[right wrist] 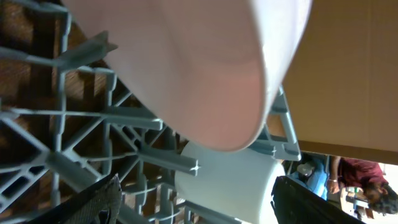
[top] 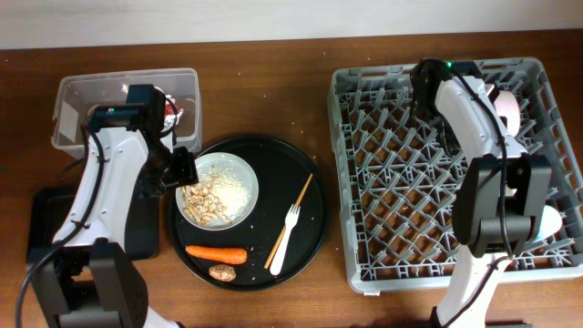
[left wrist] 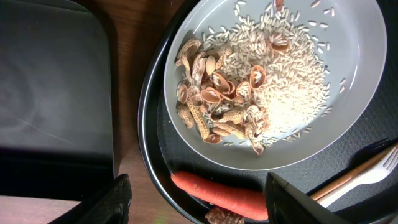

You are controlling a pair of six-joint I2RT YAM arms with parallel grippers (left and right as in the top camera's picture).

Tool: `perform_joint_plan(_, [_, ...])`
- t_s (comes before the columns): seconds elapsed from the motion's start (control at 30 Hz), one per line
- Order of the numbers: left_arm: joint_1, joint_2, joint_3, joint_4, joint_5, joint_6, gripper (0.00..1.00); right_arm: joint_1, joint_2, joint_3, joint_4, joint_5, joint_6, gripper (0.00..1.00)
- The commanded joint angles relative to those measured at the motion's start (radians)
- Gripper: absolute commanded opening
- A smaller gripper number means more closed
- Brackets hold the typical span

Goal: Sort waste into correct bins and load items into the dishwasher rack

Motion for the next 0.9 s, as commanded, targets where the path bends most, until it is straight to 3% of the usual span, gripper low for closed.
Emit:
perform_joint_plan(0.0, [0.001,0.005,0.005,0.002,0.011,-0.013,0.68,0.01,-0.08,-0.002,-0.005,-0.006,0.014,0.8])
perform_joint_plan(0.13, [0.001,0.006,0.005,0.002,0.011,-0.013,0.68,-0.017,-0.14,0.022,0.015,0.024,0.013,0.8])
perform_joint_plan(0.27, [0.001,0.006,0.005,0.0,0.011,-0.013,0.68,-0.058,-0.148,0.027,0.064,-0.068,0.013,0.75])
perform_joint_plan(0.4, [0.001,0.006,0.005,-0.001,0.011,-0.013,0.68,-0.082,-0.148,0.027,0.175,-0.083,0.006,0.55])
perform_joint_plan(0.5, [0.001,0.006,0.005,-0.001,0.011,-0.013,0.68,-0.082,-0.14,0.025,0.266,-0.271,-0.125,0.51])
perform_joint_plan(0.57, [0.001,0.006,0.005,-0.002,0.011,-0.013,0.68,-0.082,-0.134,0.019,0.309,-0.4,-0.204,0.42])
perform_joint_plan(0.63, [0.001,0.006,0.005,-0.001,0.011,-0.013,0.68,-0.07,-0.134,0.02,0.286,-0.58,-0.343,0.43])
perform_joint_plan(0.7, [0.001,0.005,0.005,0.003,0.011,-0.013,0.68,-0.052,-0.134,0.02,0.262,-0.595,-0.367,0.46])
perform_joint_plan(0.77, [0.001,0.006,0.005,0.005,0.011,-0.013,0.68,-0.016,-0.134,0.02,0.199,-0.589,-0.445,0.64])
perform_joint_plan(0.87, [0.001,0.005,0.005,0.005,0.011,-0.013,0.68,-0.026,-0.137,0.02,0.179,-0.571,-0.417,0.72])
